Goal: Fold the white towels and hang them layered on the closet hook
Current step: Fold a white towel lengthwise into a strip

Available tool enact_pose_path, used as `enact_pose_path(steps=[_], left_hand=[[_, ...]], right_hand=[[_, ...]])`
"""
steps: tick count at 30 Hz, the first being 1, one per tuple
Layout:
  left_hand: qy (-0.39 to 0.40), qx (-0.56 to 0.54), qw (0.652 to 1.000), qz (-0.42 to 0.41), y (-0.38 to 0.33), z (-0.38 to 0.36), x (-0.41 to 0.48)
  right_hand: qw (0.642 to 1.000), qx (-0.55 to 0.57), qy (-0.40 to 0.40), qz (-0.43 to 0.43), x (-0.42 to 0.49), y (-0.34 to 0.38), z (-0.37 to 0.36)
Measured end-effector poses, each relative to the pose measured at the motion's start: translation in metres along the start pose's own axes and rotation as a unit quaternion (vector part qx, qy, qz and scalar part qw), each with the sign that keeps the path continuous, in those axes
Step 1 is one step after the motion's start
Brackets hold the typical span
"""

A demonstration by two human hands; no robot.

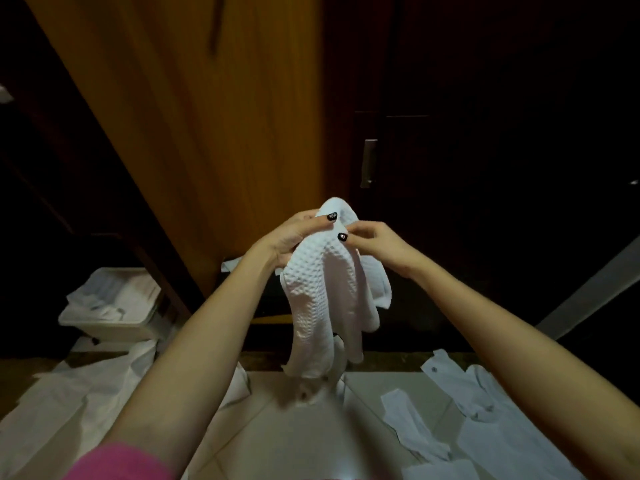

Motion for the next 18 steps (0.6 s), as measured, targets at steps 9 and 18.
enact_pose_path(steps=[9, 18], left_hand=[[-0.178, 0.059, 0.981, 0.043, 0.031, 0.031, -0.004], [-0.086, -0.133, 0.969, 0.188, 0.090, 0.005, 0.006]], right_hand=[[0.981, -0.128, -0.112, 0.097, -0.027, 0.027, 0.007], [0.941, -0.268, -0.047, 0.202, -0.074, 0.022, -0.020]])
Point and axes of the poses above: each hand's wrist, its own x-axis towards the middle knuckle, its own z-axis out of the back of the hand, y = z × x, the point moved 10 cm from there along x, towards the middle knuckle, and after that the axes turned 10 degrees about -x, right-handed, at the moved point
